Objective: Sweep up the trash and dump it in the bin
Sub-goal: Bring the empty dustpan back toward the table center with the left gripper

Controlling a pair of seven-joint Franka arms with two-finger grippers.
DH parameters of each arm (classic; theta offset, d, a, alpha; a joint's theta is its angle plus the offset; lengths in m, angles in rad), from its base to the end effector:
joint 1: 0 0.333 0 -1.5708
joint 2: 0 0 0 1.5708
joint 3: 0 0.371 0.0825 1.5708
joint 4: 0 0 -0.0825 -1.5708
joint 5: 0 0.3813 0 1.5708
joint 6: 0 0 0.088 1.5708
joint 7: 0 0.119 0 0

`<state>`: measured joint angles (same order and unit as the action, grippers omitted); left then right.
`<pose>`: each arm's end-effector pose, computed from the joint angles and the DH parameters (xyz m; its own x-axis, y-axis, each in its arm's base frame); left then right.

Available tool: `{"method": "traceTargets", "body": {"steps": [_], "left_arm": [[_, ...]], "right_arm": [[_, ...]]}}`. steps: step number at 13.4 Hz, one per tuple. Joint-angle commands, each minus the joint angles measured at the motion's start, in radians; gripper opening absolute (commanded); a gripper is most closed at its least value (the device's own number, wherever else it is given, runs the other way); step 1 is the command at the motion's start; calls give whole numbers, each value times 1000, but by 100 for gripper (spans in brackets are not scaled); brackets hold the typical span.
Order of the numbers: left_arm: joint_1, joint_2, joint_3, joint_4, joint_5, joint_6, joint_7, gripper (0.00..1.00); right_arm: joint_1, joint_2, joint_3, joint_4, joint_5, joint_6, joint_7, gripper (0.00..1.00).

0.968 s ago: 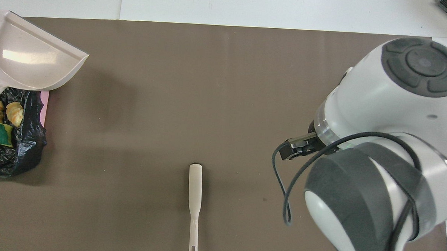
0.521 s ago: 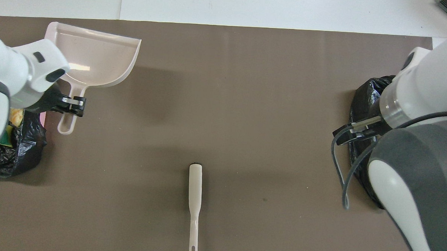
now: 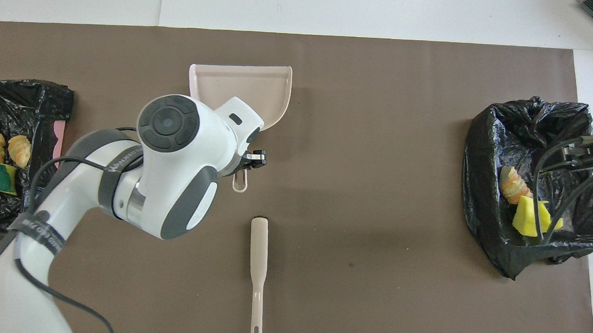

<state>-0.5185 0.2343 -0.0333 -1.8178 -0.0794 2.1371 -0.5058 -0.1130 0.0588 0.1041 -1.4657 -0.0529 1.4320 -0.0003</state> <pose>0.5440 -0.3380 0.4605 0.9994 -0.0031 0.0350 -0.0069 -0.9941 0.1085 0.5576 -0.0140 0.6723 0.9956 -0.0155 -0.0919 -0.0112 -0.9988 0.0467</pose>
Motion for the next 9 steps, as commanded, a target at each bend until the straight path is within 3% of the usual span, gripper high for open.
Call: {"method": "traceTargets", "body": {"steps": [1, 6, 9], "left_arm": [[-25, 45, 23, 11, -29, 87, -4, 0], [-83, 141, 21, 26, -31, 164, -5, 0], [-95, 151, 19, 28, -39, 175, -20, 0]], "right_arm": [[-37, -25, -40, 2, 96, -1, 33, 100], [-34, -77, -40, -67, 97, 39, 43, 100], [-28, -80, -40, -74, 96, 38, 42, 100]]}}
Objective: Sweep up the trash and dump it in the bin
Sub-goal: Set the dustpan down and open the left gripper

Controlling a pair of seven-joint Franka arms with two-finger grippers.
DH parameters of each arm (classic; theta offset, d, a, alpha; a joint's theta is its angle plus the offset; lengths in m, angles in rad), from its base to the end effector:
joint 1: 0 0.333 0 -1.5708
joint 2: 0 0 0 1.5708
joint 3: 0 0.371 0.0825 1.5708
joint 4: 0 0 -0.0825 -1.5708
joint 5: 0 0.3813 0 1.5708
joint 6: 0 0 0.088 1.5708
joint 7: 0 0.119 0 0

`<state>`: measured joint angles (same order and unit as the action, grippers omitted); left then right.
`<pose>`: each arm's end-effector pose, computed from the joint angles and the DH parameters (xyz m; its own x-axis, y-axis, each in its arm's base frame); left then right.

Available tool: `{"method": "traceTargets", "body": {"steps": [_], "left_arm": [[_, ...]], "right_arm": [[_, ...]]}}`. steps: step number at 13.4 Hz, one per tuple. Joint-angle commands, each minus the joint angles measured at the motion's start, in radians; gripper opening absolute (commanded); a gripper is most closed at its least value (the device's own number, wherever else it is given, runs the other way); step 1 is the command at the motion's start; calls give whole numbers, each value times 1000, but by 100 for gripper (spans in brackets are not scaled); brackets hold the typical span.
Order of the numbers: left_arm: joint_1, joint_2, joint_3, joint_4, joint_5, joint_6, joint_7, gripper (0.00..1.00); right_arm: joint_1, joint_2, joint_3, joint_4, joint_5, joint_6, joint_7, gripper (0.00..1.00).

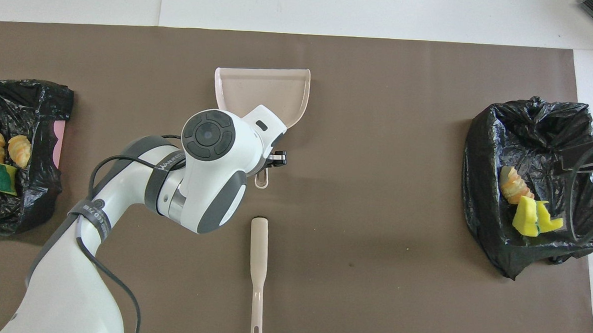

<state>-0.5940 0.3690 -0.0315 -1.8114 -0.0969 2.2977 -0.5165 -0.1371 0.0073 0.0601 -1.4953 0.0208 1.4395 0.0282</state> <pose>0.5443 -0.3942 0.3910 0.9976 -0.0423 0.0543 -0.0493 -0.9896 0.1351 0.5389 -0.0390 0.6874 0.9927 -0.1021 -0.0636 -0.1035 -0.9944 -0.0194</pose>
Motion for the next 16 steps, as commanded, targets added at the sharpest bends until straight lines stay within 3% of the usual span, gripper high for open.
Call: {"method": "traceTargets", "body": {"steps": [1, 3, 4, 5, 6, 9, 12, 16], "left_arm": [[-26, 27, 19, 20, -26, 31, -23, 0], [-30, 37, 19, 21, -26, 48, -34, 2], [-29, 33, 21, 23, -26, 49, -33, 33], [-23, 27, 21, 23, -26, 46, -24, 86], [-17, 16, 22, 23, -24, 34, -19, 100], [5, -27, 30, 23, -24, -19, -20, 100], [89, -88, 30, 21, -15, -138, 16, 100], [175, -111, 30, 10, -15, -300, 81, 100]], "right_arm": [[5, -29, 3, -45, 2, 32, 7, 100], [11, -29, 12, -45, -39, 44, 3, 100], [11, -29, 14, -45, -39, 62, 3, 100], [11, -29, 14, -45, -38, 74, 9, 100], [10, -27, 14, -45, -33, 76, 13, 100], [10, -23, 14, -39, -33, 76, 12, 100], [11, -24, 15, -39, -32, 68, 7, 100], [11, -24, 15, -39, -32, 64, 4, 100]]}}
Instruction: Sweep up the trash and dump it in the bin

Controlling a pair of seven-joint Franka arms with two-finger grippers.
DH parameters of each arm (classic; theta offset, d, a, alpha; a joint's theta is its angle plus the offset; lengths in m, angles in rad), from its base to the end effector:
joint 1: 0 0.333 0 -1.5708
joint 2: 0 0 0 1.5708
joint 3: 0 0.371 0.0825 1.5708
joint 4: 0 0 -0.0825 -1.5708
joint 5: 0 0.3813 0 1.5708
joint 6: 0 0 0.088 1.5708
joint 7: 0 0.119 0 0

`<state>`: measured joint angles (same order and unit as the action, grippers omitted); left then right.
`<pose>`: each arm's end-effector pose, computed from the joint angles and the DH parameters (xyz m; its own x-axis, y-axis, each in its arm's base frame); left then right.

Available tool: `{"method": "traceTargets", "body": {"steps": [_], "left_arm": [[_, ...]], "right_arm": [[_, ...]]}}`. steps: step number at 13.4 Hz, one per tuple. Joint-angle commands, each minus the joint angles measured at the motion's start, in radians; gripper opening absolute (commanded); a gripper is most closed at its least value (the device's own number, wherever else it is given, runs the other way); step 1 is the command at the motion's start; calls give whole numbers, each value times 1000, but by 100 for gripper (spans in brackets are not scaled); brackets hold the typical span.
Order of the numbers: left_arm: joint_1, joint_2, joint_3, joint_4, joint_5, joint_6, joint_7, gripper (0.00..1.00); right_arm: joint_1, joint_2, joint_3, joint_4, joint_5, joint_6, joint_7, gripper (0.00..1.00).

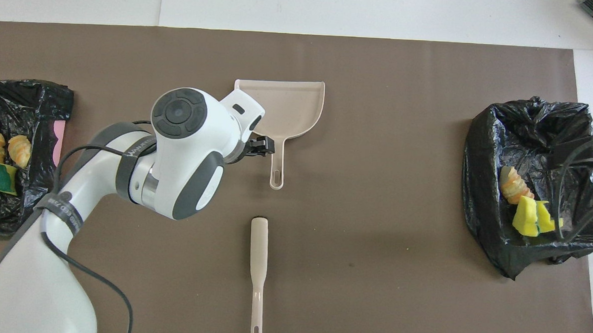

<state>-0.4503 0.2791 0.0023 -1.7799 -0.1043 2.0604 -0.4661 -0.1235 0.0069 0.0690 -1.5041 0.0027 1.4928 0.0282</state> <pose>0.5787 -0.2856 0.4424 0.9970 0.0652 -0.0418 0.0685 -0.9943 0.0812 0.5458 -0.0296 0.6880 0.9964 -0.0824 -0.0183 -0.0824 -0.9966 -0.0027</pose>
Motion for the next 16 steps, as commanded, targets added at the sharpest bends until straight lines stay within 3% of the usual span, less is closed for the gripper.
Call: {"method": "traceTargets", "body": {"steps": [1, 6, 11, 16], "left_arm": [[57, -23, -4, -21, -8, -94, 44, 100], [203, -53, 1, -21, -6, -186, 193, 100], [367, -188, 1, -16, 5, -288, 395, 100], [387, -267, 18, 48, 118, -383, 530, 100]], "right_arm": [[-2, -24, 6, -30, -13, 9, 4, 100], [-2, -25, 6, -30, -13, 9, 4, 100], [-2, -25, 6, -31, -13, 7, 3, 100], [-2, -27, 6, -31, -13, 6, 3, 100]]}}
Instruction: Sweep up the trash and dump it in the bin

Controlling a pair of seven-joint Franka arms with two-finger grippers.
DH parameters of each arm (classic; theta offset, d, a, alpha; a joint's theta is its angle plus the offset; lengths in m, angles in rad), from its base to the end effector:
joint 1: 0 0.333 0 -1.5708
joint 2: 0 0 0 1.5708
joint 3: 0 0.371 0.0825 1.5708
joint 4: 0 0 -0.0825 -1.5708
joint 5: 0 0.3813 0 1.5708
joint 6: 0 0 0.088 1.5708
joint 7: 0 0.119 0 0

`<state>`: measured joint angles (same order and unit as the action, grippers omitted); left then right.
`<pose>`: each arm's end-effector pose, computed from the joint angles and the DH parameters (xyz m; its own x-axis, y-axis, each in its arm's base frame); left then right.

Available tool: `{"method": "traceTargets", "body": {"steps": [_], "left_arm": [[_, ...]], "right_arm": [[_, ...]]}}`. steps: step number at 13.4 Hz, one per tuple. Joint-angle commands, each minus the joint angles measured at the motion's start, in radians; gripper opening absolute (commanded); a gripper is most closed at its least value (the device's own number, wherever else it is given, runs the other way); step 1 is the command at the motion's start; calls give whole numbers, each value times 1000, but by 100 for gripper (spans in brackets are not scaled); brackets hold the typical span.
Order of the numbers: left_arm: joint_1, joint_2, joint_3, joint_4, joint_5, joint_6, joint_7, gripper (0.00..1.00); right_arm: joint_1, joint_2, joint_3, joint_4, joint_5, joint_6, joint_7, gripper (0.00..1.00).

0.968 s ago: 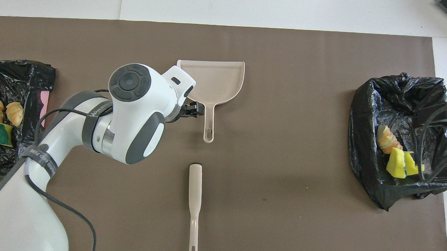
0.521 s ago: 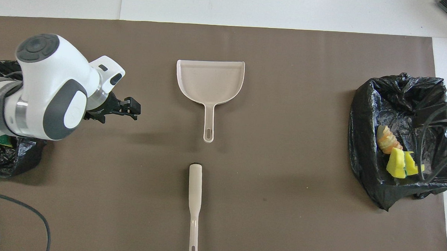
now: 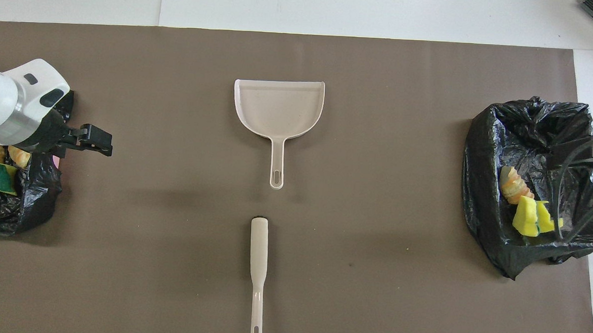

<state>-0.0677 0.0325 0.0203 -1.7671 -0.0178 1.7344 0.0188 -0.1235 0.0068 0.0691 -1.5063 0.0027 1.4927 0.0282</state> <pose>0.5639 -0.0287 0.5705 0.9959 -0.0631 -0.0648 -0.0621 -0.9979 0.0179 0.5457 -0.0295 0.6870 0.9964 -0.0823 -0.0205 -0.0823 -0.9966 -0.0026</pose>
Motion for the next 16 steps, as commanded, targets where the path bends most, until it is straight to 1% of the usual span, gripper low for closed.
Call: {"method": "traceTargets", "body": {"steps": [1, 3, 5, 8, 11, 16], "left_arm": [[5, -20, 0, 70, 32, -96, 59, 100], [3, -25, 0, 141, 42, -159, 61, 100], [2, -48, -2, 179, 44, -194, 61, 100], [-4, -72, -7, 189, 42, -243, 58, 100], [-7, -112, -13, 180, 32, -230, 50, 100], [-9, -118, -14, 201, 27, -239, 46, 100]], "right_arm": [[-2, -25, 6, -29, -13, 6, 3, 100], [-2, -25, 6, -29, -13, 6, 3, 100], [-2, -25, 6, -29, -12, 6, 3, 100], [-2, -25, 6, -29, -13, 6, 3, 100], [-2, -25, 6, -29, -12, 6, 1, 100], [-4, -25, 6, -29, -13, 6, 3, 100]]}}
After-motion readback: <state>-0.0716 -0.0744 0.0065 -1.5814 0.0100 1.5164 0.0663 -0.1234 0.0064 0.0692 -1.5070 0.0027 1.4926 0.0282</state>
